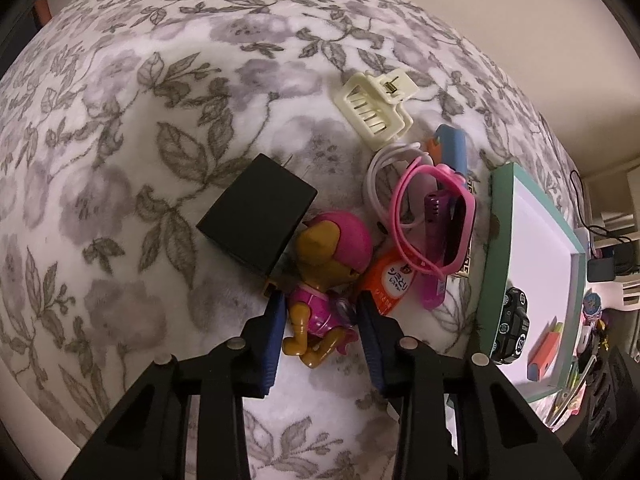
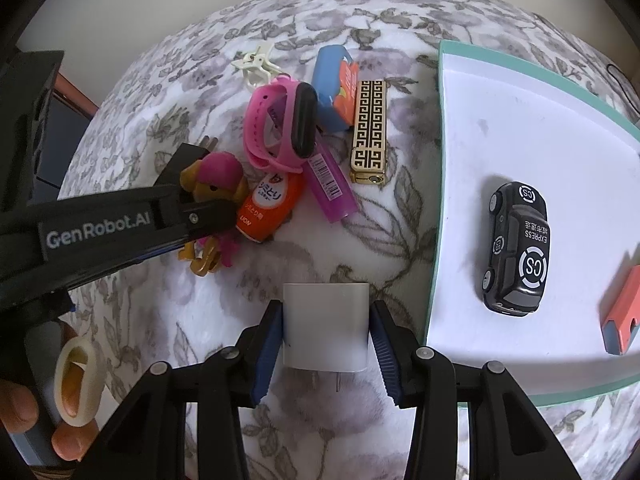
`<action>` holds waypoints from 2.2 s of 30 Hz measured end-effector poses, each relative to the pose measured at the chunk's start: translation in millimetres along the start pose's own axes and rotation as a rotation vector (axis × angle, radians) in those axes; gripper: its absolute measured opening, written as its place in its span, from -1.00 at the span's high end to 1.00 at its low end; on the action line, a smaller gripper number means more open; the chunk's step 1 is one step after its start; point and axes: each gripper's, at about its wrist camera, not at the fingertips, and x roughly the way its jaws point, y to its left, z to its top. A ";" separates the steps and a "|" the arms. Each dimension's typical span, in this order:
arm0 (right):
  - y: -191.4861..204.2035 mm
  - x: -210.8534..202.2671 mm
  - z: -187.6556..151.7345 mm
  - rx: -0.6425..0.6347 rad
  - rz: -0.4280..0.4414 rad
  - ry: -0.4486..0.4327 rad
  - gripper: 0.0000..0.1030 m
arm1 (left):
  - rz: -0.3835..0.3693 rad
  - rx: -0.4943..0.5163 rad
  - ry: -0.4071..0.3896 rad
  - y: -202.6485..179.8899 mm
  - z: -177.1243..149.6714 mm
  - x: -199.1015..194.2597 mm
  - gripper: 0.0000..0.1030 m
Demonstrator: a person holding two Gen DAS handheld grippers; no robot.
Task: Organize rigid objects
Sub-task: 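Grasp the white charger with the right gripper while the left grasps the pink figurine, then carry the charger and figurine into the tray and open both grippers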
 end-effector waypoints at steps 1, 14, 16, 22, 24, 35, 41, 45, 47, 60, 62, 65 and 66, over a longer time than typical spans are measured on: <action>-0.1 -0.1 0.0 0.001 0.000 0.000 0.09 | -0.003 0.000 -0.002 0.8 0.3 -1.0 0.28; -2.1 -16.0 3.3 0.040 0.042 -0.038 0.11 | -0.059 -0.005 -0.063 14.6 4.9 -37.3 0.28; -2.5 -19.6 3.6 0.041 0.049 -0.048 0.12 | -0.065 -0.003 -0.078 23.4 3.4 -39.7 0.28; -1.8 -24.0 3.7 0.040 0.058 -0.065 0.12 | -0.075 -0.007 -0.126 30.6 5.1 -56.1 0.28; -1.8 -26.9 3.7 0.045 0.061 -0.077 0.12 | -0.081 -0.009 -0.141 32.0 6.3 -61.8 0.28; -8.4 -56.9 6.7 0.064 0.067 -0.177 0.12 | -0.101 0.005 -0.232 27.5 4.2 -86.3 0.28; -37.9 -76.0 9.8 0.131 0.027 -0.241 0.12 | -0.113 0.049 -0.264 12.4 0.8 -93.4 0.28; -67.7 -87.4 9.4 0.206 -0.023 -0.276 0.12 | -0.114 0.117 -0.281 -9.1 -5.8 -95.0 0.28; -87.3 -92.9 7.7 0.262 -0.050 -0.285 0.12 | -0.120 0.159 -0.279 -23.1 -10.4 -94.1 0.28; -180.2 -107.0 -10.6 0.497 -0.158 -0.313 0.12 | -0.095 0.455 -0.232 -116.6 -57.0 -61.6 0.28; -185.1 -106.8 -12.6 0.507 -0.168 -0.313 0.12 | -0.082 0.492 -0.233 -128.0 -61.3 -57.0 0.28; -192.0 -106.0 -14.3 0.515 -0.183 -0.309 0.12 | -0.073 0.535 -0.228 -143.7 -64.1 -48.7 0.28; -193.8 -105.5 -13.8 0.516 -0.186 -0.308 0.12 | -0.071 0.540 -0.226 -147.1 -64.1 -46.6 0.28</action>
